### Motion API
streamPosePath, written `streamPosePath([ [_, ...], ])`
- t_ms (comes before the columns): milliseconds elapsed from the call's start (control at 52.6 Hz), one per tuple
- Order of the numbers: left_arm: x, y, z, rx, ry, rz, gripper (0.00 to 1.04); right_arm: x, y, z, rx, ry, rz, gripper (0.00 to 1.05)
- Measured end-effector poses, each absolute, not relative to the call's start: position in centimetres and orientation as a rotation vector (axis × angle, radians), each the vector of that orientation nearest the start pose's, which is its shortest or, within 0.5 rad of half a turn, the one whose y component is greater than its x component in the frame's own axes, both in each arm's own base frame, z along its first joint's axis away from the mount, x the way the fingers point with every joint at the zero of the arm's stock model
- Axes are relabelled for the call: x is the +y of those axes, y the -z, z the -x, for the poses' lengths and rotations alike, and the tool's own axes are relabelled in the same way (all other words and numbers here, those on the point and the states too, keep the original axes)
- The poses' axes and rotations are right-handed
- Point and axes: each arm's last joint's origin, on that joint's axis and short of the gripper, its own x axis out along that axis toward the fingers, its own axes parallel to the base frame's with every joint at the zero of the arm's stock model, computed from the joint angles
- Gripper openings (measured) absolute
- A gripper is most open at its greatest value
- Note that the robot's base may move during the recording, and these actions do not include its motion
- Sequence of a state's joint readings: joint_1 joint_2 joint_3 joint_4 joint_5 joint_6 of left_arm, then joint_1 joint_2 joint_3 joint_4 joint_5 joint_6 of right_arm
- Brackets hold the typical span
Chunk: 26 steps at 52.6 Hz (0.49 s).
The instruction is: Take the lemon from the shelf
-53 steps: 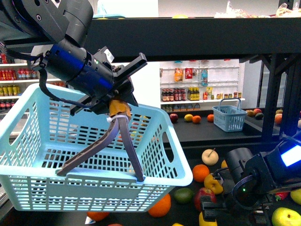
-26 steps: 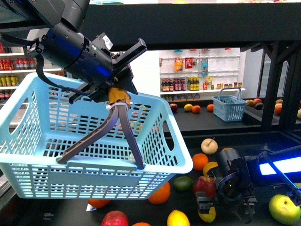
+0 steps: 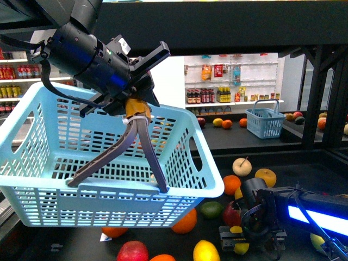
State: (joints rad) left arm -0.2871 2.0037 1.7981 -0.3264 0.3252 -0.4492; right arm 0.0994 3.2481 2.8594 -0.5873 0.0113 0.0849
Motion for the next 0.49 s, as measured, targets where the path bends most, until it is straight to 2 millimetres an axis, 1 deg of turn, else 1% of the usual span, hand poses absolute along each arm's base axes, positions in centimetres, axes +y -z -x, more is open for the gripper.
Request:
streamPosePath([
  [152, -14.05, -30.36, -44.32, 0.665, 0.466, 0.435, 0.16, 5.98, 3.5, -58.61, 0.949, -0.035, -0.02, 0.97],
  [171, -14.05, -30.36, -44.32, 0.665, 0.466, 0.434, 0.16, 5.98, 3.37, -58.65, 0.944, -0.033, -0.019, 0.95],
  [228, -14.05, -30.36, -44.32, 0.665, 0.466, 0.434, 0.16, 6.11, 3.29, -58.67, 0.941, -0.032, -0.016, 0.83],
  [304, -14.05, -30.36, -44.32, 0.665, 0.466, 0.435, 0.16, 6.27, 3.72, -58.51, 0.954, -0.033, -0.013, 0.68],
  [323, -14.05, -30.36, -44.32, 0.665, 0.466, 0.435, 0.16, 6.27, 3.72, -58.51, 0.954, -0.033, -0.013, 0.68],
  [343, -14.05, -30.36, -44.32, 0.665, 0.466, 0.435, 0.16, 6.34, 3.9, -58.45, 0.959, -0.037, -0.013, 0.64],
  [362, -14.05, -30.36, -44.32, 0.665, 0.466, 0.435, 0.16, 6.34, 3.9, -58.45, 0.959, -0.037, -0.013, 0.64],
  [419, -14.05, -30.36, -44.32, 0.665, 0.466, 0.435, 0.16, 6.44, 4.18, -58.37, 0.963, -0.037, -0.008, 0.53],
  [438, -14.05, -30.36, -44.32, 0.665, 0.466, 0.434, 0.16, 6.44, 4.18, -58.37, 0.963, -0.037, -0.008, 0.53],
  [457, -14.05, -30.36, -44.32, 0.665, 0.466, 0.434, 0.16, 6.44, 4.12, -58.39, 0.961, -0.038, -0.005, 0.49],
  [495, -14.05, -30.36, -44.32, 0.665, 0.467, 0.435, 0.16, 6.46, 4.07, -58.41, 0.959, -0.038, -0.005, 0.51],
])
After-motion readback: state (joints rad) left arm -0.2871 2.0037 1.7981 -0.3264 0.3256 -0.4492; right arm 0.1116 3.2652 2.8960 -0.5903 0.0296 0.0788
